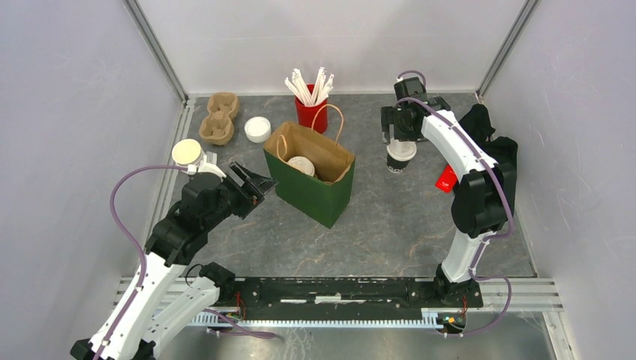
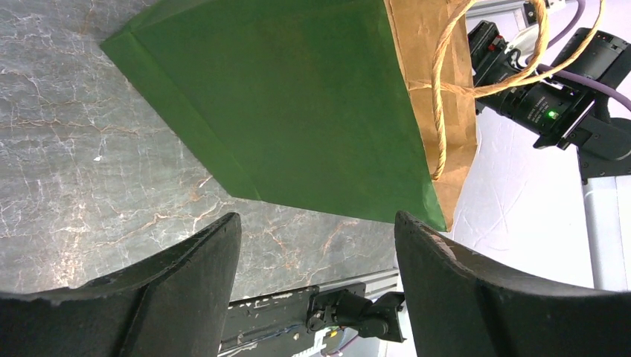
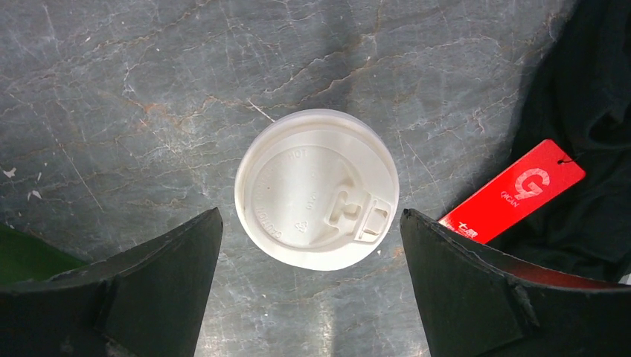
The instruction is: Pack the takeout coffee
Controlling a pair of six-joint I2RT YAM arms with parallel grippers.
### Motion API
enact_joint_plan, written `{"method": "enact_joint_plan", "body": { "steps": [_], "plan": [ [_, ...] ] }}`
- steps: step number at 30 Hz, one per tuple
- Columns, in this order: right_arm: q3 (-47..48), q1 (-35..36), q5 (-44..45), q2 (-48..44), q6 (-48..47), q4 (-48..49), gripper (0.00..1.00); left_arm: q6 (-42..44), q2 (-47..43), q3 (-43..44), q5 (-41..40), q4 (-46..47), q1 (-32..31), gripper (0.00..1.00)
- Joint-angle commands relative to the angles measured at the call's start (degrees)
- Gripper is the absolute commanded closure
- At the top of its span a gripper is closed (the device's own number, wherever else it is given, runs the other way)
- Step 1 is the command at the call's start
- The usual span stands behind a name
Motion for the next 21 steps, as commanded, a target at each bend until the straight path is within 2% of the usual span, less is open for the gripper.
{"method": "enact_joint_plan", "body": {
  "steps": [1,15,21],
  "plan": [
    [1.61,0.01,-1.67,0.66,-3.29,0.26,0.04,2.80,0.09,-0.13,0.67,2.12,0.28,0.18],
    [0.67,-2.12,-2.73,0.59,-6.74,0.30,0.06,2.79,0.29,-0.15,0.67,2.22,0.28,0.18],
    [0.12,-3.19,-7.57,1.58,-10.45,1.82,0.05,2.71,0.33,-0.29,2.10,2.53,0.28,0.18]
  ]
}}
